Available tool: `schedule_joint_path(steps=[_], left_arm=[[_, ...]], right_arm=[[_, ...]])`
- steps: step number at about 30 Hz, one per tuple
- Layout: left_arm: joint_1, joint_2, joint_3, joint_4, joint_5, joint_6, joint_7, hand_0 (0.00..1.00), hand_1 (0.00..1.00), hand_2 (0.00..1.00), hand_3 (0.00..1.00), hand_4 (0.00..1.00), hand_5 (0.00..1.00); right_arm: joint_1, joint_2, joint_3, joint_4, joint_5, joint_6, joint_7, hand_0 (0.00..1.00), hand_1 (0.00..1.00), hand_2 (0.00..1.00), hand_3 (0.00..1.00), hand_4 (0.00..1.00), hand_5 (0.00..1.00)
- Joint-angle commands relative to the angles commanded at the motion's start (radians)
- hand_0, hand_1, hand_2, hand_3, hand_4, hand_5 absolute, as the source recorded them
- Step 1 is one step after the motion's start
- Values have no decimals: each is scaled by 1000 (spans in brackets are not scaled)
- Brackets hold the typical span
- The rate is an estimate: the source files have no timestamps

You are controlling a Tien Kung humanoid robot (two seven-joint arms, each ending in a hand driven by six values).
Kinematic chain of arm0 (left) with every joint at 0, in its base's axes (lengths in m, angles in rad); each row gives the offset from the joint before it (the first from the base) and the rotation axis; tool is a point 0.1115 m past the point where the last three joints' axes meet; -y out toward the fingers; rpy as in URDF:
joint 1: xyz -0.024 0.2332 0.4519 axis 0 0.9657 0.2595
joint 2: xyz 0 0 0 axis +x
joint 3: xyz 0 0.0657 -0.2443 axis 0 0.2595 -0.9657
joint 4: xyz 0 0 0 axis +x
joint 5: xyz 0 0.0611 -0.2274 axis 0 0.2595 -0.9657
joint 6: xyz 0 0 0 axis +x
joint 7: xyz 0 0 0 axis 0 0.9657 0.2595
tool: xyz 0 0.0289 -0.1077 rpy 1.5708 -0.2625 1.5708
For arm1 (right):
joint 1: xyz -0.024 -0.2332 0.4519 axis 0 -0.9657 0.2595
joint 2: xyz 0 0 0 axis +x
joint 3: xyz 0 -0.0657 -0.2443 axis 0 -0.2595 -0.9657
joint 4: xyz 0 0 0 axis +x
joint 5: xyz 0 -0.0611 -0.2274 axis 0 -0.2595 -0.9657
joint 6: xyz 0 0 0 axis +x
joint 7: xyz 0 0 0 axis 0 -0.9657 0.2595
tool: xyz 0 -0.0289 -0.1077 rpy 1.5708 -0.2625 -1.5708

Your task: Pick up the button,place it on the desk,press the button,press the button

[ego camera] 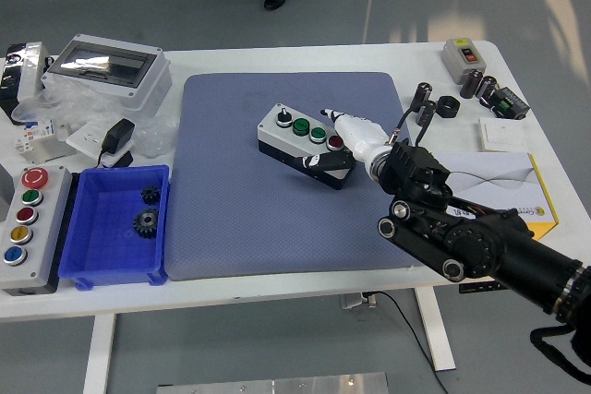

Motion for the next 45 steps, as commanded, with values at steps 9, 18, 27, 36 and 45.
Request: schedule_joint_path(steps=[9, 18, 27, 36, 45], left_arm=[[2, 0, 1, 0, -2, -3, -4, 619, 579, 557, 593, 592, 229], [3, 0, 2, 0, -5, -4, -7, 619, 577, 557, 592, 578, 222], [5, -1, 4, 0, -6, -6, -13, 619, 573, 558, 592, 560, 204], [5, 0, 4, 0, -7, -7, -18, 620, 571, 559, 595, 545, 191], [3, 1, 5, 0, -11, -6, -25, 619, 572, 560, 596, 543, 189]], right_arm=[[0, 10, -28, -18, 10, -3, -7, 953, 986, 998, 998, 998, 679], [-1, 15, -47, -34, 7, -39, -8, 709, 827, 926, 998, 998, 666], [-4, 18, -65, -43, 11, -82, -6, 712, 822, 906, 998, 998, 660], [-2, 21, -84, -54, 0, -101, -9, 287, 531, 607, 998, 968, 420], [1, 20, -101, -62, -20, -121, -19, 216, 443, 519, 943, 880, 295]])
